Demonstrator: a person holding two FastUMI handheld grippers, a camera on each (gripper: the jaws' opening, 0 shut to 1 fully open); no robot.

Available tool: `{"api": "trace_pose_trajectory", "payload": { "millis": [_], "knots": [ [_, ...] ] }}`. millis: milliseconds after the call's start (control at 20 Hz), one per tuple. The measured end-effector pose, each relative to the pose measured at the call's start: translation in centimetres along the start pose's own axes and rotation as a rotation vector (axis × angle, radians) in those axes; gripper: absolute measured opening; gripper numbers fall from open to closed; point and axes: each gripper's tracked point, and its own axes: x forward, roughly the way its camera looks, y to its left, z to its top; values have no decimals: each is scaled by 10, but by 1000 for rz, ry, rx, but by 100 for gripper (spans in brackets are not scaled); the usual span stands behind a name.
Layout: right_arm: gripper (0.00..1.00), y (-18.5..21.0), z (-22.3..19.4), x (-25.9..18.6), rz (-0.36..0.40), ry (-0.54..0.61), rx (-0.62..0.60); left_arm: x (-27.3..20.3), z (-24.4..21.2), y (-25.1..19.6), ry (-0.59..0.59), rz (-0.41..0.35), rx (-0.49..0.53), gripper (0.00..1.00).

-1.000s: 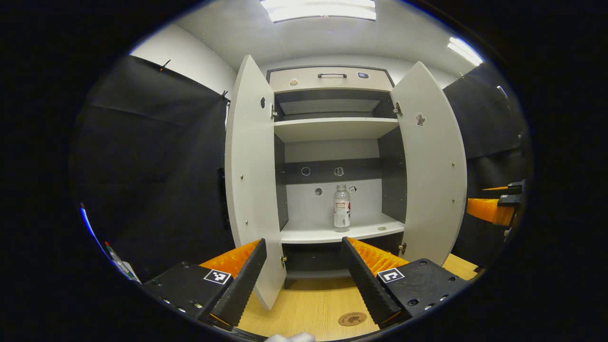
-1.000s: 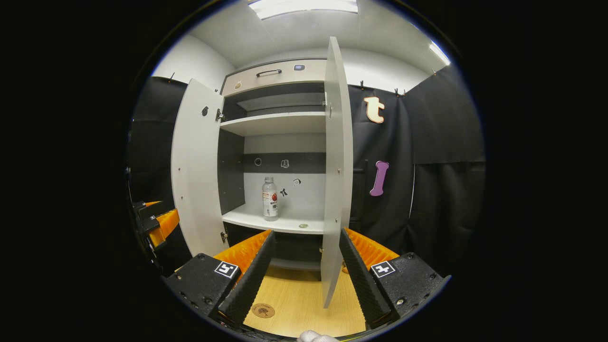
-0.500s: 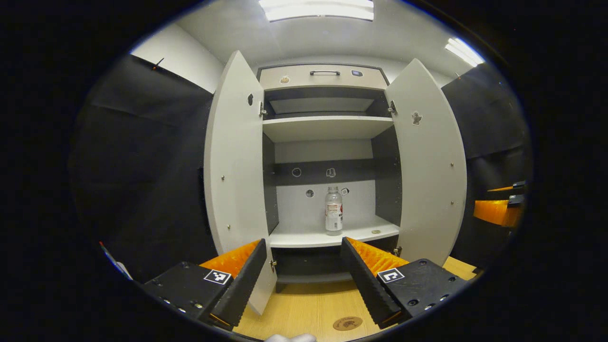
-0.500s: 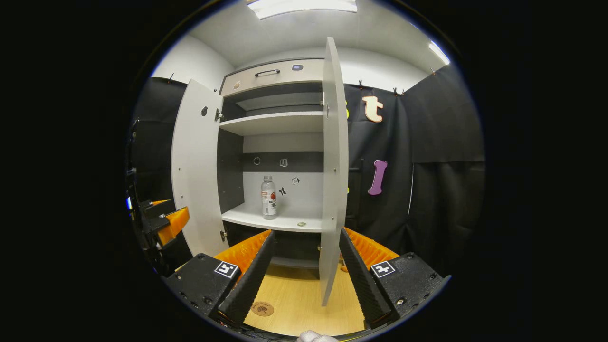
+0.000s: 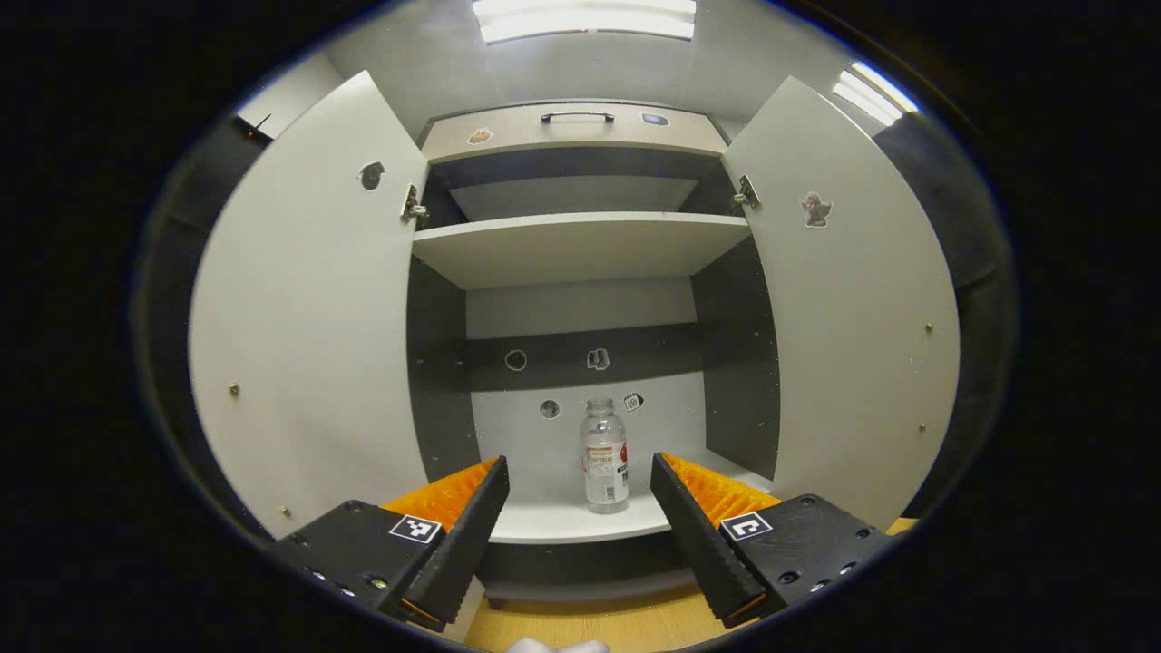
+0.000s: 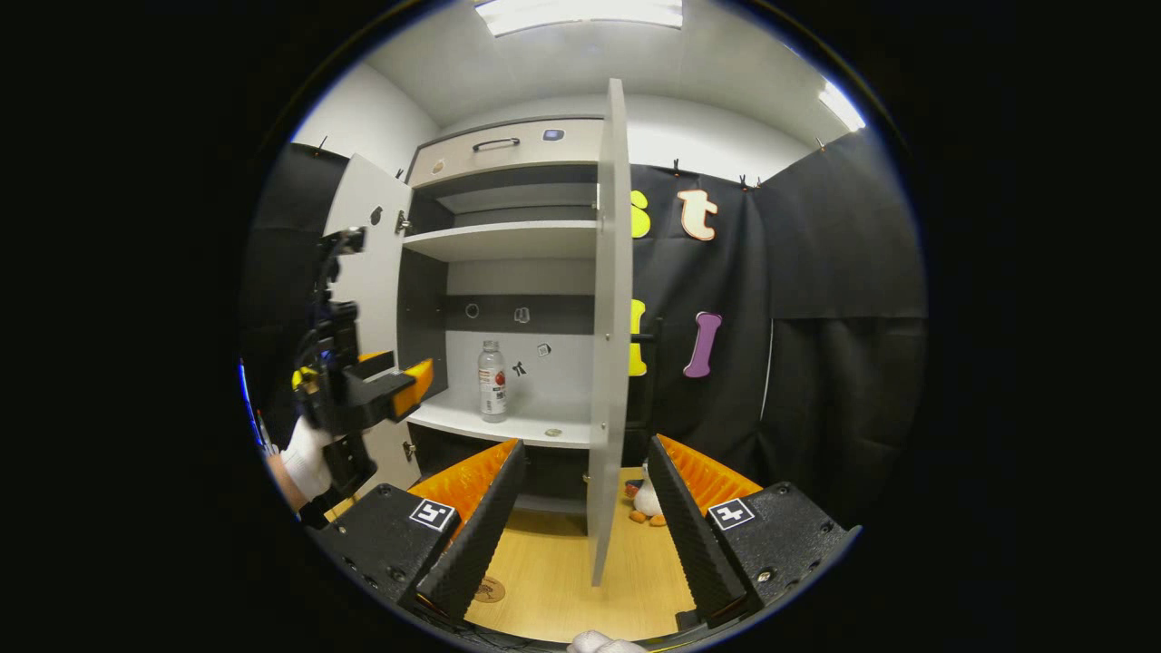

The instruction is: Grasp the bottle in the cabinet with the left hand and place it on the coaster, then close the right door with the right hand and the left door with the left hand.

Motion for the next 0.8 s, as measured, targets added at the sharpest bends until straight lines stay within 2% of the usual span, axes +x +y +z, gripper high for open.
{"api": "trace_pose_trajectory", "payload": {
  "millis": [100, 450, 600, 800],
  "knots": [
    [83, -6, 2, 4, -16, 6, 3, 36, -5, -11, 11, -21, -17, 96],
    [83, -19, 3, 25, -54, 28, -8, 143, -28, -19, 43, -4, -14, 96],
    [84, -23, 0, 35, -59, 52, -1, 175, -39, -14, 55, 35, 9, 96],
    [84, -27, -3, 43, -59, 75, -5, 204, -61, -16, 102, 41, -44, 96]
  ]
}}
